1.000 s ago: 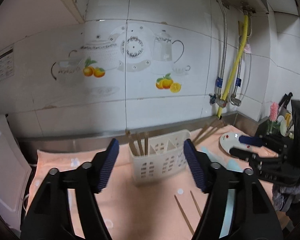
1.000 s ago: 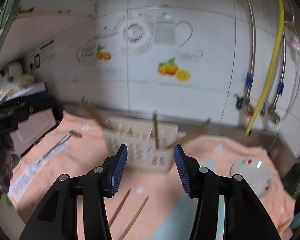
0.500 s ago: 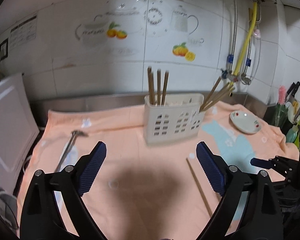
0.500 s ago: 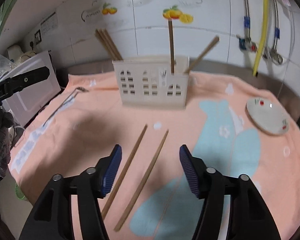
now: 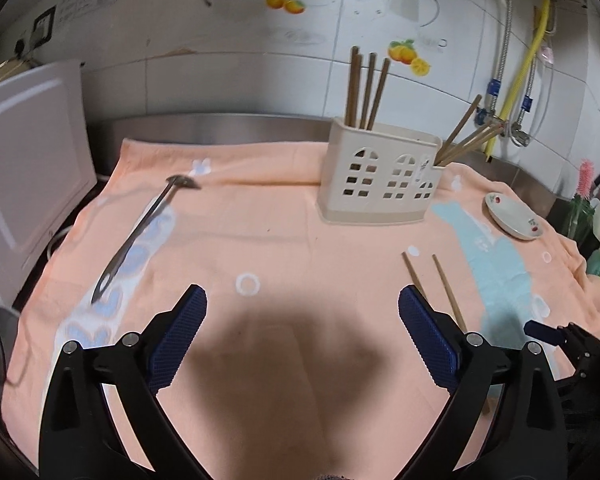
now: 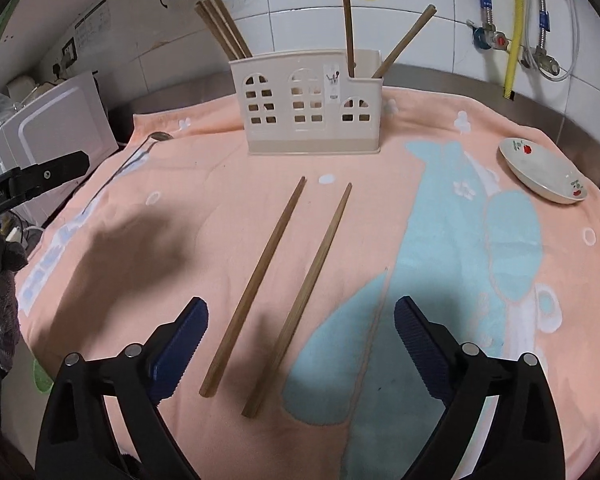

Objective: Organize utensils
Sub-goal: 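Move both open tools back down over the last two chopsticks on the towel, then close the right tool on a chopstick while the left tool moves toward the other chopstick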

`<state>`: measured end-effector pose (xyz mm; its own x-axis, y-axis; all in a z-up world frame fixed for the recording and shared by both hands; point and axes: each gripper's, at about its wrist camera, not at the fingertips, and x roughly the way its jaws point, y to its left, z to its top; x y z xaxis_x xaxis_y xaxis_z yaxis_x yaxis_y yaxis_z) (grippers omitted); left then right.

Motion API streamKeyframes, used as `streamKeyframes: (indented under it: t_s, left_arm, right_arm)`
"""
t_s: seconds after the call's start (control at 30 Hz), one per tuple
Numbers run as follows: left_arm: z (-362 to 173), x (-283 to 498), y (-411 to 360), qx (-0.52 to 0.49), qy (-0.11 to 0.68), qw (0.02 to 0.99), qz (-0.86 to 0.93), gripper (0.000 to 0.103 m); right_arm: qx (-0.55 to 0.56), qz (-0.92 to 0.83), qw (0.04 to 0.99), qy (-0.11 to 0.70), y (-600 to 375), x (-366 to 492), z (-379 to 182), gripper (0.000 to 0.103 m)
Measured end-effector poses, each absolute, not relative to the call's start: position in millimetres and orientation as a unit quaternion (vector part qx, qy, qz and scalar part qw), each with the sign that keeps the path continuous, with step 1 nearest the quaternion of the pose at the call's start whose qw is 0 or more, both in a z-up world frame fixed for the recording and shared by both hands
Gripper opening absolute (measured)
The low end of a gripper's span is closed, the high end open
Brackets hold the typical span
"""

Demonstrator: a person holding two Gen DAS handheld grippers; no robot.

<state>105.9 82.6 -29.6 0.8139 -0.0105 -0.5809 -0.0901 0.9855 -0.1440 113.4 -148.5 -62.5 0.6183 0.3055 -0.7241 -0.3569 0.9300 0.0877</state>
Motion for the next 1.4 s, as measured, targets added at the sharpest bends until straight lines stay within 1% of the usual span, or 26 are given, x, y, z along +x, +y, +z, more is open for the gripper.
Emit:
streamKeyframes:
  t_s: [0.27,0.3,0.4,0.5,0.57,0.67,0.73,0.77,0.83,0.9,0.93,1.03,1.3,1.4]
  left_arm:
    - [-38.2,96.1,87.3,-0.083,0.308,0.947,0.035,0.097]
    - [-39.5,95.2,88.1,-0.085,0.309,0.947,0.035,0.097]
    - [-43.6,93.3,90.3,-0.093,0.312,0.945,0.033,0.097]
    - [-47.1,92.3,91.9,-0.096,0.315,0.944,0.033,0.097]
    - [-48.7,92.2,94.0,-0.099,0.317,0.943,0.032,0.097]
    - [-50.3,92.0,96.4,-0.104,0.318,0.942,0.035,0.097]
    - [-51.2,91.2,96.9,-0.105,0.319,0.941,0.035,0.097]
    - [-51.5,90.8,96.9,-0.106,0.319,0.941,0.034,0.097]
    - [-53.6,91.1,95.8,-0.107,0.321,0.940,0.033,0.097]
    - [-55.7,91.4,95.2,-0.108,0.323,0.940,0.032,0.097]
    - [-56.4,91.6,94.5,-0.108,0.324,0.939,0.031,0.097]
    - [-59.3,92.4,93.6,-0.111,0.327,0.938,0.029,0.097]
    - [-62.1,91.7,93.3,-0.114,0.328,0.937,0.029,0.097]
    - [-63.5,92.3,92.2,-0.115,0.330,0.936,0.026,0.097]
  right_arm:
    - [-0.016,0.176,0.894,0.412,-145.1,110.1,-72.7,0.090]
    - [-0.017,0.174,0.894,0.413,-143.8,109.9,-73.1,0.085]
    - [-0.015,0.169,0.895,0.413,-141.0,110.2,-74.0,0.080]
    - [-0.011,0.166,0.893,0.419,-138.7,111.8,-76.0,0.070]
    - [-0.008,0.167,0.891,0.422,-137.6,113.4,-77.2,0.070]
    - [-0.012,0.161,0.892,0.423,-135.5,113.4,-77.8,0.061]
    - [-0.007,0.162,0.890,0.427,-135.7,114.2,-79.2,0.047]
    - [-0.005,0.164,0.887,0.431,-135.4,114.9,-80.6,0.045]
    - [-0.003,0.166,0.885,0.435,-134.3,115.1,-82.8,0.036]
    - [-0.003,0.167,0.884,0.437,-133.4,115.1,-83.9,0.031]
    - [-0.003,0.166,0.883,0.438,-133.1,115.0,-84.4,0.027]
    - [-0.001,0.164,0.883,0.441,-132.4,115.8,-86.1,0.024]
    - [0.012,0.151,0.879,0.452,-132.6,121.3,-92.0,0.021]
    - [0.014,0.145,0.880,0.451,-131.6,123.4,-92.6,0.018]
